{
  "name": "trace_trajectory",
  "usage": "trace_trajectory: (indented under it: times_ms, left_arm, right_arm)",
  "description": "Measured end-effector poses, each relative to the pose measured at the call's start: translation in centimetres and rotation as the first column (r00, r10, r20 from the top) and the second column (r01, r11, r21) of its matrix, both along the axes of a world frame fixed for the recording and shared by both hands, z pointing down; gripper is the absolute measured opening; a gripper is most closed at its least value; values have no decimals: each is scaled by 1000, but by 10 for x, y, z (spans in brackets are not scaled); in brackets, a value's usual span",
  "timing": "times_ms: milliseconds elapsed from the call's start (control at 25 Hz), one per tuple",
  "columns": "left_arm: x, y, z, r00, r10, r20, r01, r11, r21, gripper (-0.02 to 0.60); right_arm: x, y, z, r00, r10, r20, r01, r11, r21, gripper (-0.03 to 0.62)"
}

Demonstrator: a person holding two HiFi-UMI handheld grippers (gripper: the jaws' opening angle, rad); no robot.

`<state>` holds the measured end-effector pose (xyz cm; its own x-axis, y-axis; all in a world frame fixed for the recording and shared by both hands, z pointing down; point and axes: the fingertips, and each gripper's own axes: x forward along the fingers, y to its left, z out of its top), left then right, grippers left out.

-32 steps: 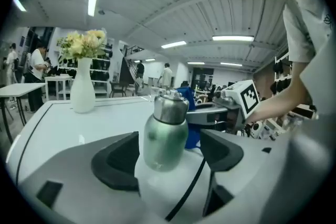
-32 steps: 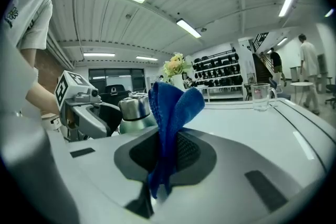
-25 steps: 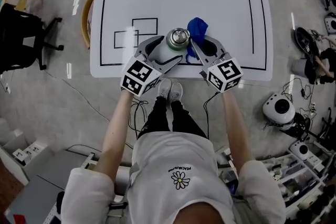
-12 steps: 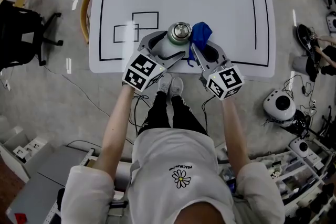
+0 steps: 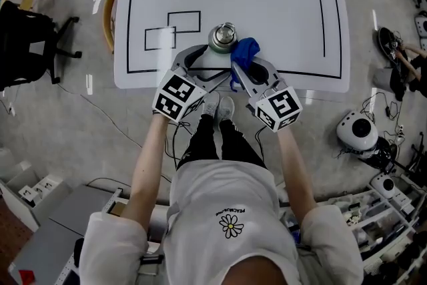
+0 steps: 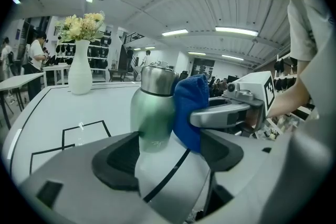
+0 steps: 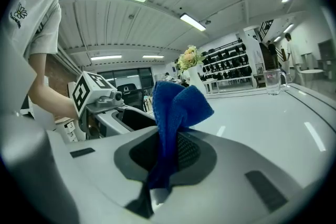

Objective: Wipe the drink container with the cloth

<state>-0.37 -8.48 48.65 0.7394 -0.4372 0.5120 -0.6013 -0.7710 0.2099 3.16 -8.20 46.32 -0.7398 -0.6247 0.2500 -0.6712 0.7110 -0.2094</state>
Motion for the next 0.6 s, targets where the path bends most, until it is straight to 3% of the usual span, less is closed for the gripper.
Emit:
trace_trajectory:
  times_ms: [240,400,600]
  left_arm:
    - [-14,-12,1,1000,1,5,-1,1000,32,359]
    - [-8,-28,-1,997,77,-23,-76,996,38,377]
    - [0,-35,6,989,146,15,-146,988,42,377]
  right_arm:
    - [4,-1,-1,1000,-5,-10,5,1000,1,43]
    - [3,-2,-1,1000,-3,-15,3,1000,5,42]
    - [0,-3,-1,1000,-8,-27,8,1000,14,43]
